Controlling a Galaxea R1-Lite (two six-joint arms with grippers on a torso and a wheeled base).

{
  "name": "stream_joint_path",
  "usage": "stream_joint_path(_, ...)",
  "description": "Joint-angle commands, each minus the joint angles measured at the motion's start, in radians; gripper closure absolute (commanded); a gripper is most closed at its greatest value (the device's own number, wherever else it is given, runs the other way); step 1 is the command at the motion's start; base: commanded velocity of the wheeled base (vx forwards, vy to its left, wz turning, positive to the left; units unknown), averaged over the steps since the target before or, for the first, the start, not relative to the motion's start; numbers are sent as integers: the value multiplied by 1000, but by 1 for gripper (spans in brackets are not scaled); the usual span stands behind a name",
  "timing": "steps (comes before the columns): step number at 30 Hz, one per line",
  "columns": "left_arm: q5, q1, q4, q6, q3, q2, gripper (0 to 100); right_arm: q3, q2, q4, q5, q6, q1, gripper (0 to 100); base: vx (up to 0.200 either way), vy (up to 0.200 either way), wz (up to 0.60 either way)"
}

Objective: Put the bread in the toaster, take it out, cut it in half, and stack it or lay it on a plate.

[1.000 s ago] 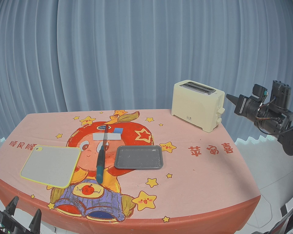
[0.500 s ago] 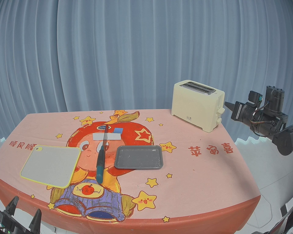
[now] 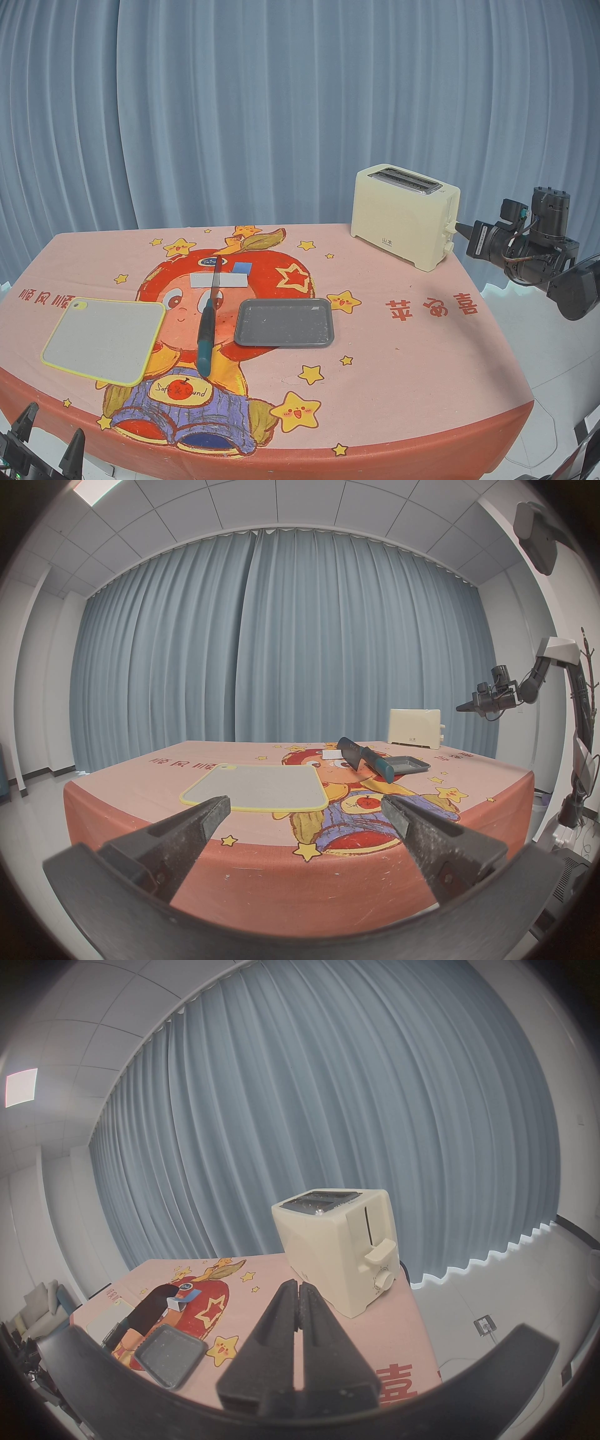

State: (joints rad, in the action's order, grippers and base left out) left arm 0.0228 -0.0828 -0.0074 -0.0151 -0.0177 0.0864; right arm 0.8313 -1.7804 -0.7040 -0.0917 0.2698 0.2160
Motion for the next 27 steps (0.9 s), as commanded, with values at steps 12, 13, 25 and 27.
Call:
stream_joint_path(12, 0, 0, 0, 0, 18, 1, 0, 5, -79, -3, -2, 3, -6, 100, 0, 0, 0)
stream_joint_path(13, 0, 0, 0, 0, 18, 1, 0, 6, -79, -2, -8, 11, -7, 100, 0, 0, 0)
stream_joint_path(25, 0, 0, 0, 0, 18, 1, 0, 20, -143, 0, -29, 14, -40, 100, 0, 0, 0)
stream_joint_path(27, 0, 0, 0, 0, 18, 1, 0, 23, -152, 0, -29, 14, -43, 100, 0, 0, 0)
